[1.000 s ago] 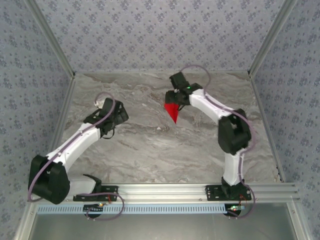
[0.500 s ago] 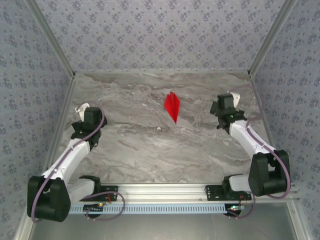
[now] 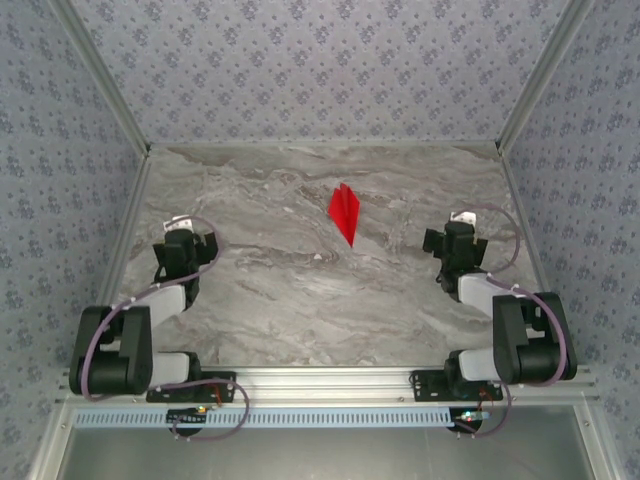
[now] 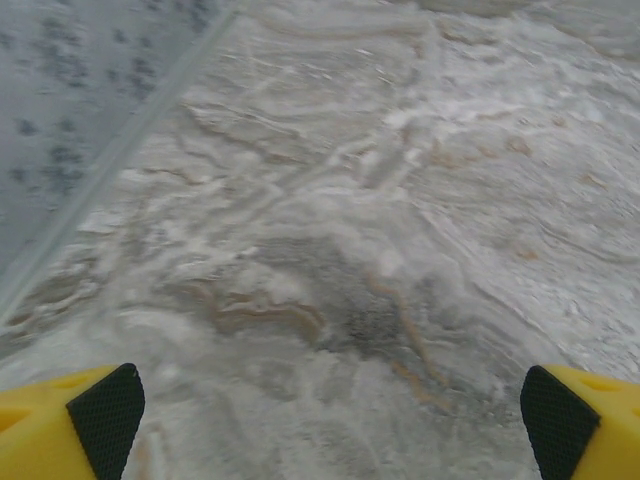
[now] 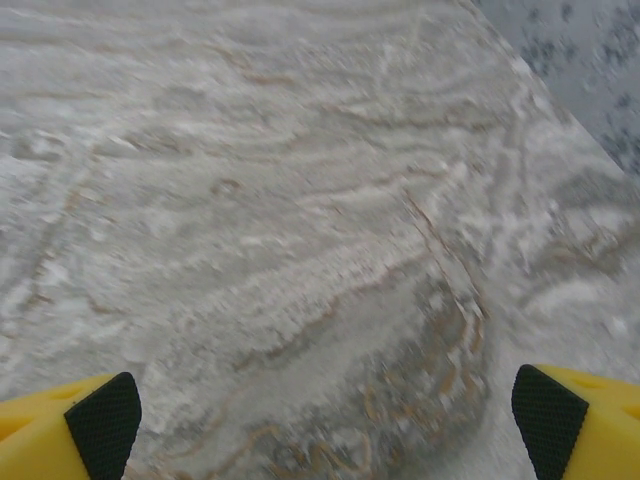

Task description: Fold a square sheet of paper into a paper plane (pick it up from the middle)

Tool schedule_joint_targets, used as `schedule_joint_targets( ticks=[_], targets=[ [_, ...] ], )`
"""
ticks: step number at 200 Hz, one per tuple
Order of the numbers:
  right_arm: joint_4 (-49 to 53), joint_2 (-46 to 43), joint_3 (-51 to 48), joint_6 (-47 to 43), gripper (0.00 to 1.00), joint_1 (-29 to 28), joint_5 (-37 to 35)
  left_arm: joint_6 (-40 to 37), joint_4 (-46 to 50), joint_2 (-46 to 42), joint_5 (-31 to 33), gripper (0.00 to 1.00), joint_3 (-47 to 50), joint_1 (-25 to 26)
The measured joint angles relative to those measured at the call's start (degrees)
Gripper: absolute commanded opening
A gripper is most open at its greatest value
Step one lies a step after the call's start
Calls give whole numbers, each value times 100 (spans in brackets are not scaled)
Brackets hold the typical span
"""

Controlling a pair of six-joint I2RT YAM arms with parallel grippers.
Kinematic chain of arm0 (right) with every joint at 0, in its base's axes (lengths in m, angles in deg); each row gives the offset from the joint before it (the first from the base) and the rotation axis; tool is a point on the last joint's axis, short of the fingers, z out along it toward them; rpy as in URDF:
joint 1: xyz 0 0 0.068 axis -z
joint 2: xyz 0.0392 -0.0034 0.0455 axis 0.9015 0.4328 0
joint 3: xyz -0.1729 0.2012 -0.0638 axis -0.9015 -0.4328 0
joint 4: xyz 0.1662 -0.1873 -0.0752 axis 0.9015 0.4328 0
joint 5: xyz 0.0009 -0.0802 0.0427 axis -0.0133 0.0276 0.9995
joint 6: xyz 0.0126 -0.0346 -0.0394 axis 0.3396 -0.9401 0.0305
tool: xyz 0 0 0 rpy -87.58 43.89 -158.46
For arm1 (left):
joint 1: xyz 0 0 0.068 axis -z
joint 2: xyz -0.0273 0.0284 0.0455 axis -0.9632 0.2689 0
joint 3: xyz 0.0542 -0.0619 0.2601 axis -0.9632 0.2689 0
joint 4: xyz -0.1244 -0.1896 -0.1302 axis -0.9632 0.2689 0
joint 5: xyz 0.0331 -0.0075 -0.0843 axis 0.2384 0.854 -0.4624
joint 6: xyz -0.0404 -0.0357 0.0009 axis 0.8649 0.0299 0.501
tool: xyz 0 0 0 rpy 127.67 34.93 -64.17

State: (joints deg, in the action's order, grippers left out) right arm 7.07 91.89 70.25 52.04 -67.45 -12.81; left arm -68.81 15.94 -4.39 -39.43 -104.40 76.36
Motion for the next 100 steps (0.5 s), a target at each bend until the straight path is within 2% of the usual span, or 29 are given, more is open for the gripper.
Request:
schedule_joint_targets(
  ticks=[37,56,100],
  targets=[
    [-964,31,-372,-413,100,188,649,-197,-977,533,-684,99,33,-144],
    [-1373,321,-433,-483,100,332,916,-236,-1294,785,-876,99,33,-188],
    [-1742,907,-431,-581,100,398,1320,-295,-1475,1174,-1064,99,28,-186]
  ],
)
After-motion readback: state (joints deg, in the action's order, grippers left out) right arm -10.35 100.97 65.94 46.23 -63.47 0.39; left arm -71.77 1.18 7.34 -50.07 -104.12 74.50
